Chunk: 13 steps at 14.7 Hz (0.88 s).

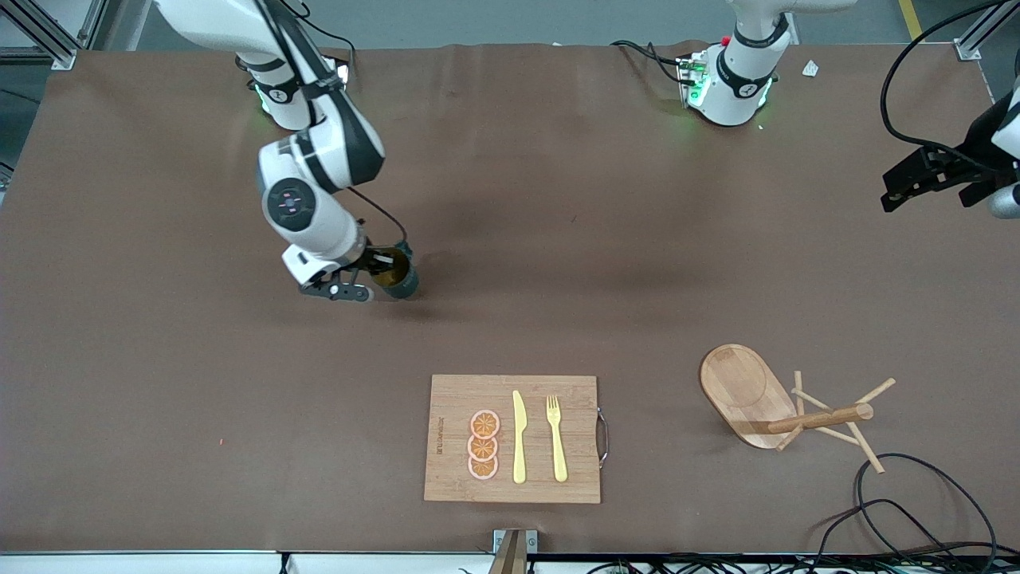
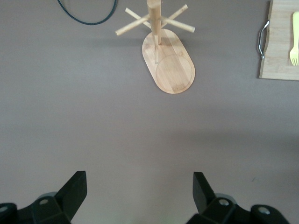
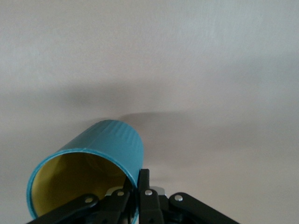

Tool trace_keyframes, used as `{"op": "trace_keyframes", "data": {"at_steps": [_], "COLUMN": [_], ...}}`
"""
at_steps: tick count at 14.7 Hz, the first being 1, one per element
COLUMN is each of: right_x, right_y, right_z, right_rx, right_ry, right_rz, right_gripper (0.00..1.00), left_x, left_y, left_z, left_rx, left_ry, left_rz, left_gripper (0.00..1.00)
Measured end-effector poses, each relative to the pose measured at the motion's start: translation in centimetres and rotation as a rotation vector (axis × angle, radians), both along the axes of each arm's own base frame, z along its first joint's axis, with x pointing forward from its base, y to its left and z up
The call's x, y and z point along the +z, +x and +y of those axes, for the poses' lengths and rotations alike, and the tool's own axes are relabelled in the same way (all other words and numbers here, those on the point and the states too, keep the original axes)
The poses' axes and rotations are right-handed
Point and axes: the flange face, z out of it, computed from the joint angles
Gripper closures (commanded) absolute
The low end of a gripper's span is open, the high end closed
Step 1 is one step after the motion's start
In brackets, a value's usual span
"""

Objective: Transfer cup from left to right arm and place
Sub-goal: 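Carry the teal mug with the right gripper away from the stand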

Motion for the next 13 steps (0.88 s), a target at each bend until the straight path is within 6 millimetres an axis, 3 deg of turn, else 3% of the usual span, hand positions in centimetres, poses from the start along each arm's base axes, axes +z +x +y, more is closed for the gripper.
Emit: {"op": "trace_keyframes", "data": {"at_steps": [3,9,13], "right_x": [1.5,1.5,1.6], "right_y": [1.6,3.9,4.5], "right_z": [-5.8,-17.3,-22.7], "right_rx": [0.264,0.752,1.039], "right_ry": [0.057,0.097,0.088], "right_rz": [-0.001,-0.053,-0.102], "right_gripper": [1.00,1.00,1.00], "left_x": [-0.3,-0.2,-0.2], "left_y": [-1.0,-2.5,-2.7], "left_z": [-0.8,-1.2,-1.8], "left_rx": [-0.015,-0.021,-0.016], "left_ry": [0.001,0.010,-0.014], "left_rz": [0.010,0.015,0.019], "left_gripper": [0.00,0.00,0.00]}}
